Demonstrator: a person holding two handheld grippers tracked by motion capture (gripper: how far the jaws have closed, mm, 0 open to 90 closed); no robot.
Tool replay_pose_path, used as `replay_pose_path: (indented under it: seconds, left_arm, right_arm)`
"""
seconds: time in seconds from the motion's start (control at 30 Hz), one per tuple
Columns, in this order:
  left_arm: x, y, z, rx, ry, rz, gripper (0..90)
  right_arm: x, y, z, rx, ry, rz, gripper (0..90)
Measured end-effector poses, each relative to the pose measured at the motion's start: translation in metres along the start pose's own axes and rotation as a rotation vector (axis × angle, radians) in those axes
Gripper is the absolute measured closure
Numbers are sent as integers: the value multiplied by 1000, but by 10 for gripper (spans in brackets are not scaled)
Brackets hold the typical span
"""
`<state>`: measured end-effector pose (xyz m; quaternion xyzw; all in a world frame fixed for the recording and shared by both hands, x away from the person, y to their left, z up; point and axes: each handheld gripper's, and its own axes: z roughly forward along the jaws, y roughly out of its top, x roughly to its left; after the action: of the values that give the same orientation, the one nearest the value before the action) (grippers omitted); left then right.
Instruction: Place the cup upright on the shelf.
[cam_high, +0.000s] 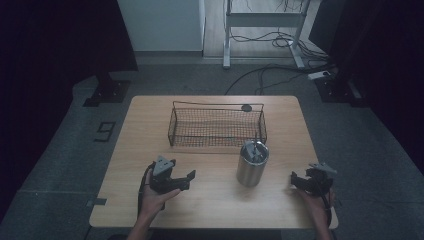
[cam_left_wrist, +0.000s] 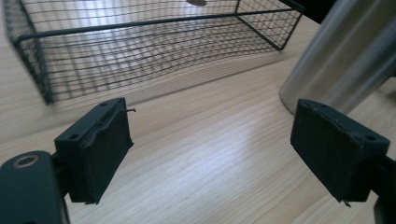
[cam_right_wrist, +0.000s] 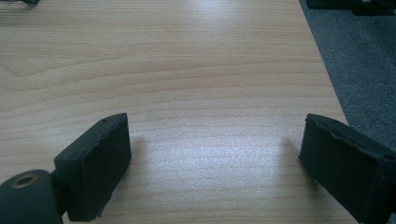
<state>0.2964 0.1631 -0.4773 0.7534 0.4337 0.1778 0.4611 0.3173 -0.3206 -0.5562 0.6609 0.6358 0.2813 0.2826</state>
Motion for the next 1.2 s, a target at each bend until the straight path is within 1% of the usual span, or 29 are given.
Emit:
replay_pose_path:
  seconds: [0.03,0.17,0.3,0.33,0.37,0.47,0.5,0.67,0.7,0.73,0.77,0.83,1.0,1.17,1.2]
  left_arm:
    - [-4,2,3,1,-2,9,123]
    - [-13,8,8,3,-19,17,119]
    - [-24,17,13,10,-38,42,116]
    - [-24,17,13,10,-38,42,116]
    - [-27,19,14,12,-43,46,116]
    - [-34,25,15,-2,-66,39,114]
    - [-38,28,17,-5,-70,46,110]
    - [-43,33,24,-10,-76,51,115]
    - [-47,35,27,-10,-79,60,120]
    - [-47,35,27,-10,-79,60,123]
    - [-51,36,32,-8,-85,73,125]
    - [-54,37,34,-5,-86,79,125]
    - [-65,44,44,-14,-112,87,119]
    - [-73,46,54,2,-124,94,102]
    - [-73,46,54,2,-124,94,99]
  right_arm:
    - [0,0,0,0,-1,2,89]
    - [0,0,0,-2,-5,5,95]
    - [0,0,0,-2,-4,5,95]
    - [0,0,0,-2,-4,5,95]
    - [0,0,0,-2,-4,5,95]
    - [0,0,0,-2,-3,5,95]
    - [0,0,0,-3,-2,5,96]
    - [-1,0,0,-4,-3,7,99]
    - [-1,0,0,-5,-5,9,99]
    - [-1,0,0,-5,-5,9,99]
    - [-1,0,0,-4,-8,11,99]
    - [-1,0,0,-4,-8,11,99]
    - [-1,1,0,-4,-9,13,100]
    - [-1,0,0,-6,-11,16,105]
    - [-1,0,0,-6,-11,16,105]
